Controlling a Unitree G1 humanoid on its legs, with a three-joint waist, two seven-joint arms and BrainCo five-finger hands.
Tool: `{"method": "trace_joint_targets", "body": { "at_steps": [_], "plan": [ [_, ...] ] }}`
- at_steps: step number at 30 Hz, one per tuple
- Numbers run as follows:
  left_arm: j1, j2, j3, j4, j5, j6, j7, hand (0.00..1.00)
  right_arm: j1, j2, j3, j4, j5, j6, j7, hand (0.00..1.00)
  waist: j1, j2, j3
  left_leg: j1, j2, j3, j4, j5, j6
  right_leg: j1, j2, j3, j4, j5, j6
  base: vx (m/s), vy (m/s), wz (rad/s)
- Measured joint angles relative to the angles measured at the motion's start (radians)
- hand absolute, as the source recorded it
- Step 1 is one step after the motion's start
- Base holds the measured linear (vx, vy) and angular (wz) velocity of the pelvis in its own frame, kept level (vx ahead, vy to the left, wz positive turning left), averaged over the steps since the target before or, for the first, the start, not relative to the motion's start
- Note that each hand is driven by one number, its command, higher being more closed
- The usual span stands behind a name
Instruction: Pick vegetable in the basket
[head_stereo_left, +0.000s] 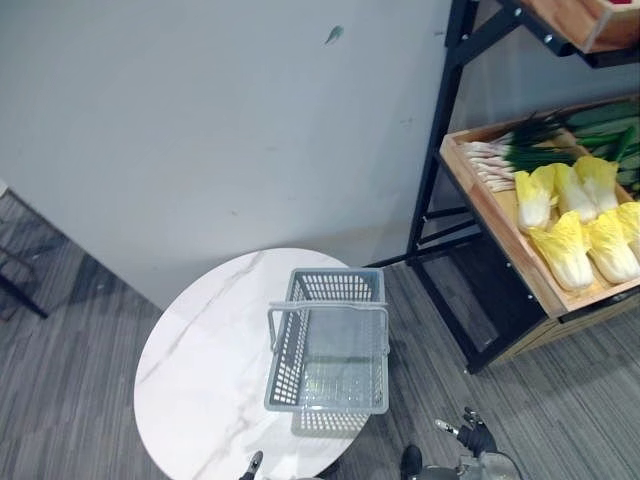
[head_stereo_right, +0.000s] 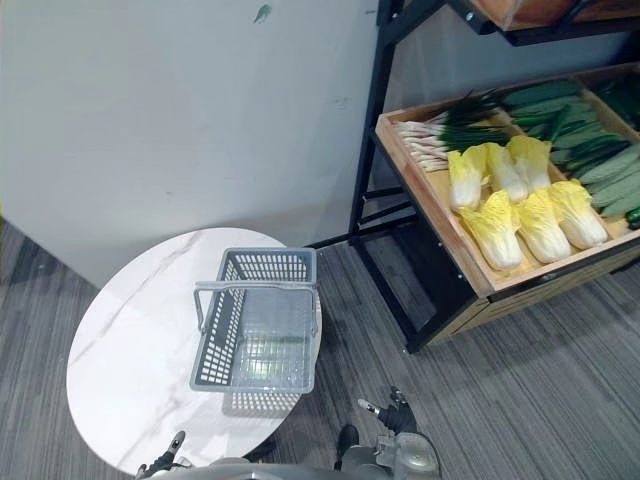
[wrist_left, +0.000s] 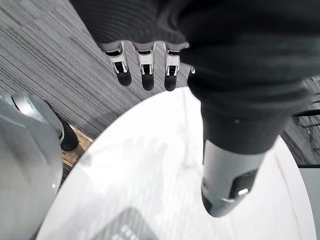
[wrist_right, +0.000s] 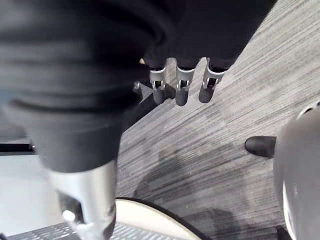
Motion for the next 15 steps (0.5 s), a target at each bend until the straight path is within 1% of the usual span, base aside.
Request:
{"method": "trace_joint_targets", "body": {
  "at_steps": [1,3,5,7,8,9,10,11,13,14,15],
  "plan": [
    [-0.001,0.003,-0.013,0.003,0.002,0.003,-0.001,0.00,0.009,0.003,-0.010,0.000,0.012,-0.001,-0.017,0.00,-0.004,-0.004,0.001,-0.006,0.002,0.025,-0.005,0.006,0.005,0.005,-0.003,-0.020,-0.008,0.001,0.000,-0.10,-0.004,0.48],
    [0.000,0.014,-0.021,0.006,0.002,0.002,-0.001,0.00,0.030,0.005,-0.042,-0.001,0.011,-0.002,-0.051,0.00,-0.007,-0.015,0.000,-0.003,-0.004,0.032,-0.049,0.025,0.001,0.013,-0.011,-0.046,-0.021,0.002,0.004,-0.14,0.024,0.50],
    [0.001,0.025,-0.045,0.008,0.002,0.002,-0.001,0.00,0.032,0.007,-0.049,-0.002,0.010,-0.004,-0.083,0.00,-0.009,-0.015,-0.003,-0.002,-0.003,0.035,-0.086,0.026,0.002,0.012,-0.006,-0.049,-0.041,0.010,0.009,-0.11,0.050,0.32],
    [-0.003,0.030,-0.060,0.011,0.002,0.003,-0.001,0.00,0.033,0.008,-0.084,-0.001,-0.010,-0.003,-0.106,0.00,-0.011,-0.012,-0.005,-0.002,-0.004,0.043,-0.128,0.021,0.002,0.012,0.000,-0.047,-0.072,0.034,0.017,-0.10,0.070,0.23],
    [-0.003,0.035,-0.064,0.011,0.003,0.006,-0.003,0.00,0.034,0.006,-0.105,-0.001,-0.030,-0.001,-0.126,0.00,-0.011,-0.007,-0.007,-0.003,-0.002,0.059,-0.148,0.002,0.012,0.012,0.005,-0.046,-0.094,0.056,0.019,-0.10,0.106,0.05],
    [-0.002,0.049,-0.062,0.010,0.004,0.013,-0.006,0.00,0.032,0.014,-0.125,0.000,-0.039,0.005,-0.147,0.00,-0.006,-0.022,-0.009,-0.005,-0.009,0.066,-0.155,0.001,0.015,0.017,0.001,-0.028,-0.117,0.076,0.027,-0.09,0.099,-0.05],
    [-0.001,0.058,-0.062,0.011,0.005,0.017,-0.007,0.00,0.032,0.015,-0.132,-0.001,-0.051,0.007,-0.157,0.00,-0.006,-0.031,-0.007,-0.005,-0.014,0.071,-0.154,0.000,0.017,0.022,-0.001,-0.016,-0.130,0.084,0.032,-0.07,0.082,-0.29],
    [0.007,0.078,-0.062,0.012,0.014,0.034,-0.014,0.00,0.033,0.014,-0.147,-0.003,-0.073,0.015,-0.179,0.00,-0.005,-0.046,-0.006,0.001,-0.024,0.090,-0.151,-0.004,0.023,0.026,-0.007,0.001,-0.144,0.099,0.036,-0.06,0.089,-0.35],
    [0.027,0.096,-0.062,0.013,0.038,0.048,-0.028,0.00,0.034,0.008,-0.185,-0.008,-0.106,0.023,-0.214,0.00,-0.009,-0.061,-0.012,0.007,-0.036,0.107,-0.141,-0.019,0.023,0.027,-0.020,0.012,-0.144,0.107,0.045,-0.05,0.108,-0.30],
    [0.030,0.102,-0.062,0.013,0.044,0.051,-0.036,0.00,0.042,-0.001,-0.202,-0.007,-0.123,0.026,-0.230,0.00,-0.008,-0.061,-0.012,0.009,-0.041,0.113,-0.136,-0.024,0.027,0.026,-0.024,0.023,-0.142,0.108,0.048,-0.02,0.115,-0.24],
    [0.036,0.117,-0.061,0.012,0.045,0.055,-0.050,0.00,0.043,-0.019,-0.228,-0.012,-0.150,0.031,-0.259,0.00,-0.006,-0.071,-0.015,0.009,-0.049,0.117,-0.136,-0.029,0.033,0.018,-0.031,0.036,-0.138,0.109,0.049,-0.01,0.105,-0.23]
  ]
}}
